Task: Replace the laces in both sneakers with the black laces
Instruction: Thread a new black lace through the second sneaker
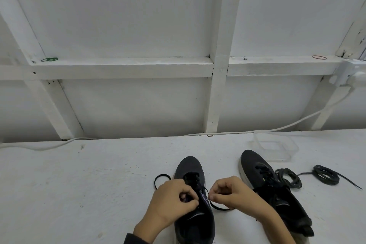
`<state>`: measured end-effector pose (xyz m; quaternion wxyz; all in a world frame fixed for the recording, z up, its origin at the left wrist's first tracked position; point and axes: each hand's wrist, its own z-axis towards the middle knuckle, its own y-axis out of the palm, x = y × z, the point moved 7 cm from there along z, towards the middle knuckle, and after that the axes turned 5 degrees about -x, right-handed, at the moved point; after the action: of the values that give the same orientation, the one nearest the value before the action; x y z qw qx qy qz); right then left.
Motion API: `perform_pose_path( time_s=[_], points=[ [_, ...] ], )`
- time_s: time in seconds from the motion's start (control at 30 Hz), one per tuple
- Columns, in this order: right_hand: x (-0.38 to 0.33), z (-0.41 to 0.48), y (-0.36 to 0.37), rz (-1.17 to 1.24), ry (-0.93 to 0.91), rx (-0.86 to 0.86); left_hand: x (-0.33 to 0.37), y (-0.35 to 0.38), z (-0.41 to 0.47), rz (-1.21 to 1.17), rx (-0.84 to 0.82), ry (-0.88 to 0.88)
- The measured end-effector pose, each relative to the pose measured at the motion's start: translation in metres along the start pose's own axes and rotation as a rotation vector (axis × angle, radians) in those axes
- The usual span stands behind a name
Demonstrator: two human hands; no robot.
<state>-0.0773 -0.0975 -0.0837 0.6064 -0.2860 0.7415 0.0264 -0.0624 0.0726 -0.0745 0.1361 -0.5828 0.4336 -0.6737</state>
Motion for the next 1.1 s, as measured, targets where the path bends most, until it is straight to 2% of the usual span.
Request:
perform_pose_path(
  time_s=[0.1, 0.27, 0.47, 0.63, 0.8, 1.1],
  points=[
    [-0.007, 0.001, 0.000, -0.102, -0.010, 0.009, 0.004, 0.005, 0.002, 0.053, 0.009, 0.015],
    [-0.009, 0.003, 0.003, -0.173, 0.005, 0.026, 0.006, 0.009, 0.003, -0.011, 0.035, 0.052],
    [-0.010, 0.004, 0.004, -0.137, 0.035, 0.027, 0.007, 0.008, 0.001, 0.007, 0.079, 0.035],
    [-0.014, 0.007, 0.009, -0.047, 0.043, 0.097, 0.008, 0.011, 0.002, 0.023, 0.085, 0.035],
    [-0.013, 0.008, 0.008, 0.002, 0.010, 0.078, 0.006, 0.007, 0.002, -0.047, 0.118, 0.044],
    [-0.003, 0.006, 0.005, 0.037, 0.031, 0.076, -0.013, -0.006, 0.001, -0.385, 0.138, -0.010]
  ],
)
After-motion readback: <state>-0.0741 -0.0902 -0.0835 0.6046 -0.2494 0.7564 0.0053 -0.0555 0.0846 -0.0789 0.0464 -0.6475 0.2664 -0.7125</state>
